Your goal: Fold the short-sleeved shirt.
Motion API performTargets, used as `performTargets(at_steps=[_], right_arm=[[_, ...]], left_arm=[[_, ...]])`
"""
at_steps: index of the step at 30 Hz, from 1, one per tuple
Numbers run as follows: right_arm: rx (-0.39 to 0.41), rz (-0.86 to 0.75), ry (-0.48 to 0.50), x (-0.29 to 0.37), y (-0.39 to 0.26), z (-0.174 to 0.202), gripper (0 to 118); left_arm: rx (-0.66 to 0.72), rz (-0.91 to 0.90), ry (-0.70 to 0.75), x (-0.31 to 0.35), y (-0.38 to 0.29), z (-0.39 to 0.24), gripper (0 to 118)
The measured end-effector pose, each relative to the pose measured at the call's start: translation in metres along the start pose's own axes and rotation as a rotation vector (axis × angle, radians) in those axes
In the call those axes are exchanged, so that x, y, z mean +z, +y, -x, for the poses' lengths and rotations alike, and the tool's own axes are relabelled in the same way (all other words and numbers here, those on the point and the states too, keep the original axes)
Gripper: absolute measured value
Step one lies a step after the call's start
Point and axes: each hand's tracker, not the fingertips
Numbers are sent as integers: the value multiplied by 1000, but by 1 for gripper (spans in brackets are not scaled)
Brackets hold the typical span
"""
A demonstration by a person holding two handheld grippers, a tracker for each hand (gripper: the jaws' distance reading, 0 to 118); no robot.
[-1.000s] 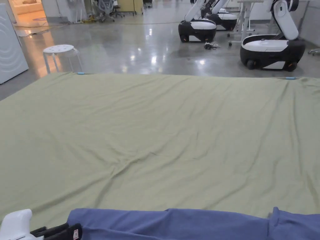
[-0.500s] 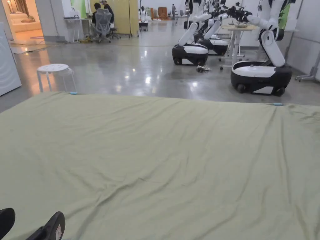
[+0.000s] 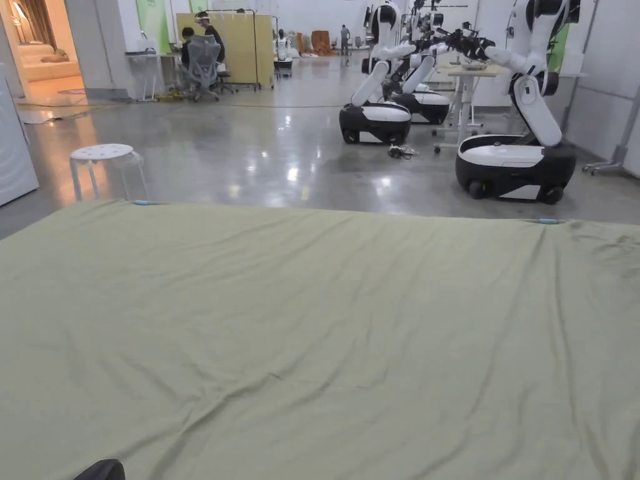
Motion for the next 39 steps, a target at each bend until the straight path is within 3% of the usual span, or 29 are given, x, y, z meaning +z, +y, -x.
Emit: performTargets(at_steps=[10, 15, 18, 20, 21, 27, 30, 33, 34, 36, 37, 39], right_arm=[[0, -3, 8, -5, -1, -2, 0], [-22, -7, 21, -6, -2, 3, 0], [-51, 1, 42, -8, -5, 3, 0], [-45, 15, 42, -8, -6, 7, 0], [-37, 28, 44, -8, -6, 8, 0], [-21, 58, 29, -6, -11, 7, 0], [-61, 75, 29, -8, -14, 4, 0], [-83, 89, 35, -9, -15, 3, 0], [-87, 91, 37, -9, -15, 4, 0], [-93, 96, 42, -8, -16, 5, 0], [-92, 99, 42, -8, -17, 6, 0], [-85, 107, 42, -7, -16, 10, 0]], left_arm=[[-37, 79, 70, -15, 7, 53, 0], [181, 291, -75, -36, -24, 101, 11], [441, 395, -153, -56, -63, 131, 57], [579, 461, -166, -72, -89, 151, 79], [636, 479, -165, -79, -101, 161, 82], [1008, 425, -151, -103, -145, 195, 82], [1096, 436, -203, -115, -161, 196, 80], [1097, 431, -221, -122, -158, 192, 76], [1106, 432, -225, -124, -158, 189, 66], [1143, 452, -263, -130, -164, 189, 24], [1148, 452, -259, -132, -166, 187, 12], [1181, 441, -243, -136, -170, 185, 8]])
